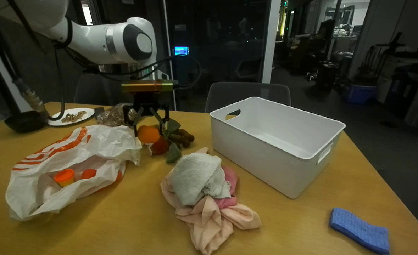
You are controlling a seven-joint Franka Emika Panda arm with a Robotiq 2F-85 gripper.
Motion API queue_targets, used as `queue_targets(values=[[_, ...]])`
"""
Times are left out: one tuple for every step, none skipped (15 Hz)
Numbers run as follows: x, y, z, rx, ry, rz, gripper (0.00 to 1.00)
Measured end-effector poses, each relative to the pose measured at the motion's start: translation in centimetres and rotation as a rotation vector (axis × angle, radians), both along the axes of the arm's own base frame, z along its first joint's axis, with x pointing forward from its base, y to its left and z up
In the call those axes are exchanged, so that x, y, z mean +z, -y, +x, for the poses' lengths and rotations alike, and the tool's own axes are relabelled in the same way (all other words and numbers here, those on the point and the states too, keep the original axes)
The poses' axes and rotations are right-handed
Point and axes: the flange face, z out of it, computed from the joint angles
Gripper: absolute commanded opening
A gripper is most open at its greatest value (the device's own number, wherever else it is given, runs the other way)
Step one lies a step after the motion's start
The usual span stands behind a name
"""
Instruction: Put the orange bottle and two of the plush toys into the carrier bag
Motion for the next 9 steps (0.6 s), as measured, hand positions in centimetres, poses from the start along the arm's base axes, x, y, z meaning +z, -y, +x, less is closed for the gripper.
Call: queue_targets(values=[[-0.6,-0.8,-1.0,0.049,0.006,0.005,0.56],[-0.9,-1.8,-2.0,0.096,0.012,0.010,0.56],[-1.1,-2.8,-2.8,0.141,0.019,0.015,0.56],[-1.1,-4.1,-3.5,0.190,0.025,0.021,0.56],[-1.1,-5.3,-4.1,0.233,0.030,0.026,0.56],[-1.0,-6.5,-4.8,0.275,0.030,0.029,0.56],[-0.7,-7.7,-5.3,0.310,0.031,0.032,0.56],[-0.4,-8.8,-5.7,0.339,0.034,0.033,0.56],[0.0,-9.8,-6.2,0.365,0.038,0.035,0.56]])
